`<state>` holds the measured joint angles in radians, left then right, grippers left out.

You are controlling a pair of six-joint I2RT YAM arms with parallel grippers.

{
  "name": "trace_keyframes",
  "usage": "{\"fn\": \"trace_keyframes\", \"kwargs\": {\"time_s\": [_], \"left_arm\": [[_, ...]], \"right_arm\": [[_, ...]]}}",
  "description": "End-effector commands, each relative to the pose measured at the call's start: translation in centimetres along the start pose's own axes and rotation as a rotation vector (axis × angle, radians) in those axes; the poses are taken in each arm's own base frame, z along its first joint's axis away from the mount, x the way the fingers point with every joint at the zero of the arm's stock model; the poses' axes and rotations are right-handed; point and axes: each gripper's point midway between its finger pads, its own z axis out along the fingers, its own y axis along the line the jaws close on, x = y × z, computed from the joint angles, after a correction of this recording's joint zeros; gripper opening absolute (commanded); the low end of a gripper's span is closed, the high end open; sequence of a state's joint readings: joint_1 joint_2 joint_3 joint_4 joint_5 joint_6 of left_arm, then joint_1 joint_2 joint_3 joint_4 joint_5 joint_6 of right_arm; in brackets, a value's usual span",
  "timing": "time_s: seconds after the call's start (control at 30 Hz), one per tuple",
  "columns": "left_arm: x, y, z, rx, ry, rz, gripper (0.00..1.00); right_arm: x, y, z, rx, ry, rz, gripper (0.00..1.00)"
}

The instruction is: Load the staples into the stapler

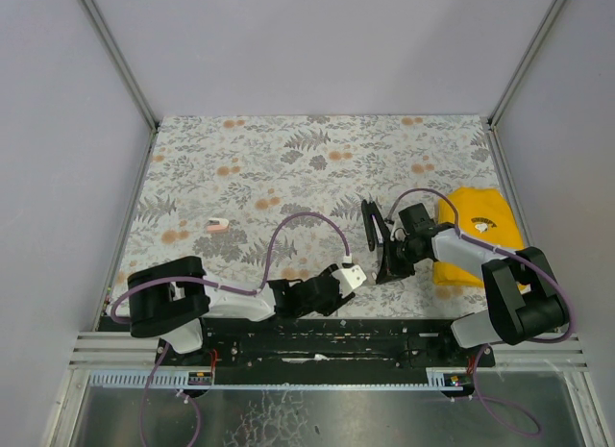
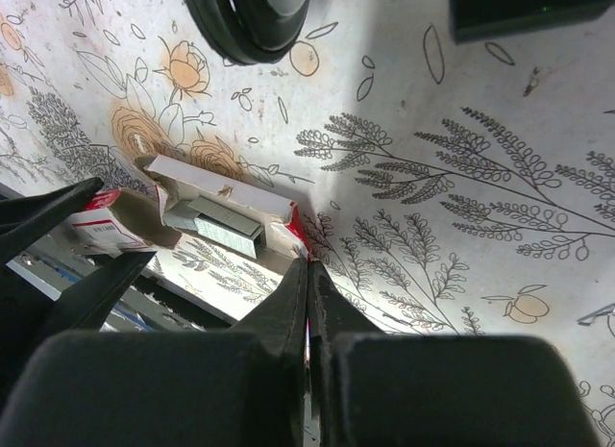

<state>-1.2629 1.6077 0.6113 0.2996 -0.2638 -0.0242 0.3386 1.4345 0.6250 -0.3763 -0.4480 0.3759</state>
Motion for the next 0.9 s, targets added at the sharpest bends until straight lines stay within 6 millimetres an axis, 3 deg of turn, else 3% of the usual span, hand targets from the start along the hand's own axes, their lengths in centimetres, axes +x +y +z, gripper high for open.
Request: {"fn": "trace_keyframes", "kwargs": {"time_s": [0.0, 0.07, 0.2, 0.33, 0.43, 0.5, 0.6, 0.73, 0.87], "left_arm": [[3.3, 1.0, -0.8, -0.036, 0.111, 0.058, 0.47], [3.2, 1.0, -0.9, -0.038, 0.108, 0.054, 0.55], [1.0, 1.2, -1.4, -0.052, 0.059, 0.017, 0.73], [-4.2, 1.9, -3.5, -0.086, -0.077, -0.071, 0.81], [-9.1, 3.1, -5.9, -0.119, -0.188, -0.154, 0.89], [-11.8, 4.5, -7.2, -0.126, -0.211, -0.236, 0.93], [-13.8, 7.1, -7.9, -0.148, -0.175, -0.428, 0.91], [-15.7, 8.0, -6.8, -0.154, -0.181, -0.603, 0.88], [-15.4, 7.7, -2.9, -0.165, -0.123, -0.695, 0.84]], "right_arm": [[-0.6, -0.1, -0.6, 0.009, -0.023, -0.008, 0.00], [-0.6, -0.1, -0.6, 0.007, -0.026, -0.006, 0.04], [-0.9, 0.4, -1.4, -0.001, -0.044, -0.011, 0.28], [-1.7, 1.3, -3.5, 0.007, -0.094, -0.036, 0.56], [-2.8, 2.1, -5.9, 0.033, -0.162, -0.066, 0.70], [-4.0, 2.2, -7.6, 0.071, -0.227, -0.075, 0.76], [-6.1, 2.1, -9.7, 0.138, -0.344, -0.057, 0.80], [-8.7, 1.0, -11.6, 0.237, -0.495, 0.015, 0.85], [-9.7, 0.1, -13.1, 0.305, -0.584, 0.113, 0.86]]}}
